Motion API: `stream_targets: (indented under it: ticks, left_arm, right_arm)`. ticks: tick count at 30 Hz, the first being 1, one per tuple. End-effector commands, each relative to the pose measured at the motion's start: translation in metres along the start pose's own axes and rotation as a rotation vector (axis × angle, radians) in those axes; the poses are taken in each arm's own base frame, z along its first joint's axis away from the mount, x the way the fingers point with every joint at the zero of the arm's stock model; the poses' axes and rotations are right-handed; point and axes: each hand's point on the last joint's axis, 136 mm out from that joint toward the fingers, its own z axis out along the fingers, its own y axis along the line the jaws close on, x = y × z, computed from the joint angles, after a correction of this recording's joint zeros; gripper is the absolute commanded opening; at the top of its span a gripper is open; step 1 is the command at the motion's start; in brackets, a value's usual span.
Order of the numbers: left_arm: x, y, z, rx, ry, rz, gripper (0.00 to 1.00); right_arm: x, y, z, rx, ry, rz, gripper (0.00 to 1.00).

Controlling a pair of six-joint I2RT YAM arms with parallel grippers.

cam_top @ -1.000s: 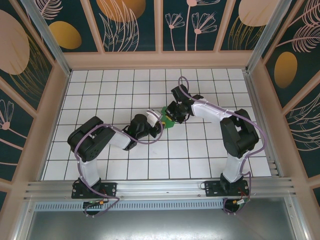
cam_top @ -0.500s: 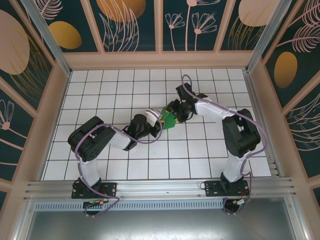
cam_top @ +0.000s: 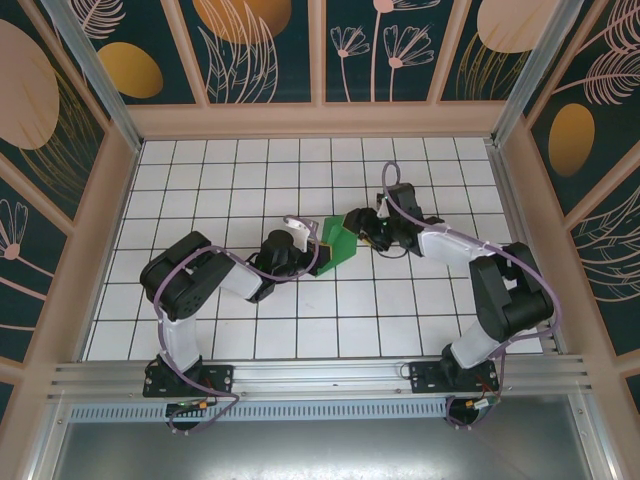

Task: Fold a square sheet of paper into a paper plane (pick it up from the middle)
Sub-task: Fourth fold the wing at the center of the table.

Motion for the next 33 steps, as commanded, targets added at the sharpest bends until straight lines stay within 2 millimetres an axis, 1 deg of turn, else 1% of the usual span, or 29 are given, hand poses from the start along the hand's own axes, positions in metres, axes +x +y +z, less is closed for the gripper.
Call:
stream_targets:
  ticks: [1,2,6,10,14,19,24,33]
  left_arm:
    - [0.006,-0.006,0.000,0.043,0.025,-0.120,0.17]
    - [0.007,-0.007,0.000,0.048,0.031,-0.133,0.17]
    - [0.014,-0.008,0.001,0.055,0.067,-0.177,0.15]
    - [0.021,-0.008,0.002,0.063,0.097,-0.209,0.13]
    - [0.023,-0.006,0.003,0.052,0.108,-0.231,0.13]
    - [0.024,-0.008,0.006,0.072,0.113,-0.251,0.13]
    - [0.023,-0.008,0.009,0.071,0.118,-0.255,0.12]
    - [0.026,-0.010,0.015,0.080,0.155,-0.263,0.15]
  right_arm:
    - [0.003,0.021,0.002,-0.139,0.019,-0.102,0.62]
    - [0.004,0.020,0.003,-0.147,0.026,-0.110,0.61]
    - [0.011,0.006,0.012,-0.118,0.072,-0.144,0.58]
    - [0.016,-0.001,0.017,-0.128,0.111,-0.205,0.56]
    - [0.017,-0.006,0.018,-0.138,0.126,-0.225,0.55]
    - [0.019,-0.018,0.028,-0.117,0.150,-0.225,0.54]
    - [0.018,-0.022,0.034,-0.116,0.166,-0.223,0.54]
    - [0.019,-0.029,0.040,-0.094,0.179,-0.203,0.54]
